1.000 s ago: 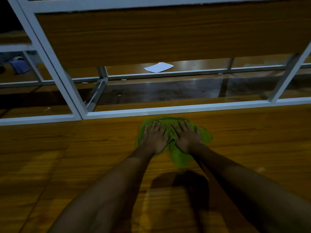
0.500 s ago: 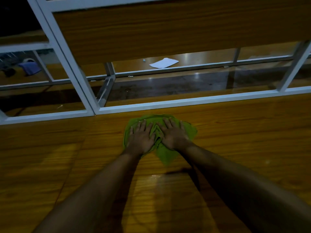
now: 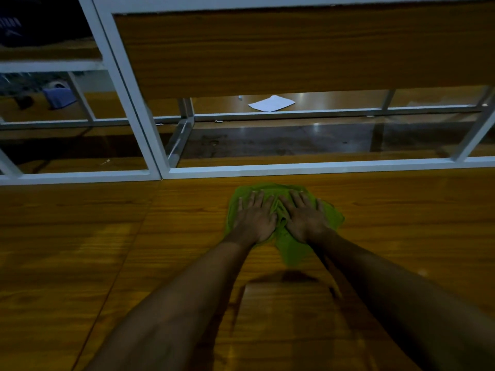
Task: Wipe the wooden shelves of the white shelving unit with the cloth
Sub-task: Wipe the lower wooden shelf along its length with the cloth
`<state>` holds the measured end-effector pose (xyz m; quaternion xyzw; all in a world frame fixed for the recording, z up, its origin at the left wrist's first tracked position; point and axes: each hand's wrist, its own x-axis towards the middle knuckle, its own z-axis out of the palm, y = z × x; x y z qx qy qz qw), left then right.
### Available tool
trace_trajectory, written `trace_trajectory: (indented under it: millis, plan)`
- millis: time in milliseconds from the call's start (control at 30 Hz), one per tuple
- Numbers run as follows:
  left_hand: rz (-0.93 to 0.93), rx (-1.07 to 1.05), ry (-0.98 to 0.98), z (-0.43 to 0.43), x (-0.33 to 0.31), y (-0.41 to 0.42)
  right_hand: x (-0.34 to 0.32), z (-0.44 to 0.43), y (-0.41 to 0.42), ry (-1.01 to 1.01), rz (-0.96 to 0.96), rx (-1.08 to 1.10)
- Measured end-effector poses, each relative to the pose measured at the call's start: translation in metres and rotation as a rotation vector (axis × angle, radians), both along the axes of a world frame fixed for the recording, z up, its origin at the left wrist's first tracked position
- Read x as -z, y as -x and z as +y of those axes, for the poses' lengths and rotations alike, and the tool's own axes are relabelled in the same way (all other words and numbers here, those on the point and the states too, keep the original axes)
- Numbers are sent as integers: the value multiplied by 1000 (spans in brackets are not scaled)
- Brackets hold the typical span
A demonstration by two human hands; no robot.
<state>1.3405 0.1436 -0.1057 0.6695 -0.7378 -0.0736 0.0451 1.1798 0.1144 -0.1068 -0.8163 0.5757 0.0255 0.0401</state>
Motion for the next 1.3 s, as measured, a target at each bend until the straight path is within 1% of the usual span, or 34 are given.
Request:
trace_trajectory:
  millis: [233,367,500,733,867,967,1100,1200,1300]
  plan:
    - [-14,-21,13,-25,-1,-46,-2,-26,-40,-1,-41,-19]
    - [-28,-57,26,-16,2,-80,-2,-21,-76,-16,-44,-52]
    - [-22,-85,35,7,6,-100,1,-1,-95,-26,-51,-87]
    - [14,-76,10,66,1,-98,-4,62,-94,-17,-63,-73]
    - [-14,-46,-31,96,-2,-85,-3,92,-80,-21,-8,-30]
    - [-23,-3,-50,106,-4,-77,-2,99,-69,-39,-18,4]
    - [-11,27,-18,87,-3,-75,-2,89,-70,-19,0,52]
    - [33,51,18,58,-2,-77,0,65,-78,-19,-4,105]
    - [29,51,35,30,-1,-91,0,41,-95,-11,-20,103]
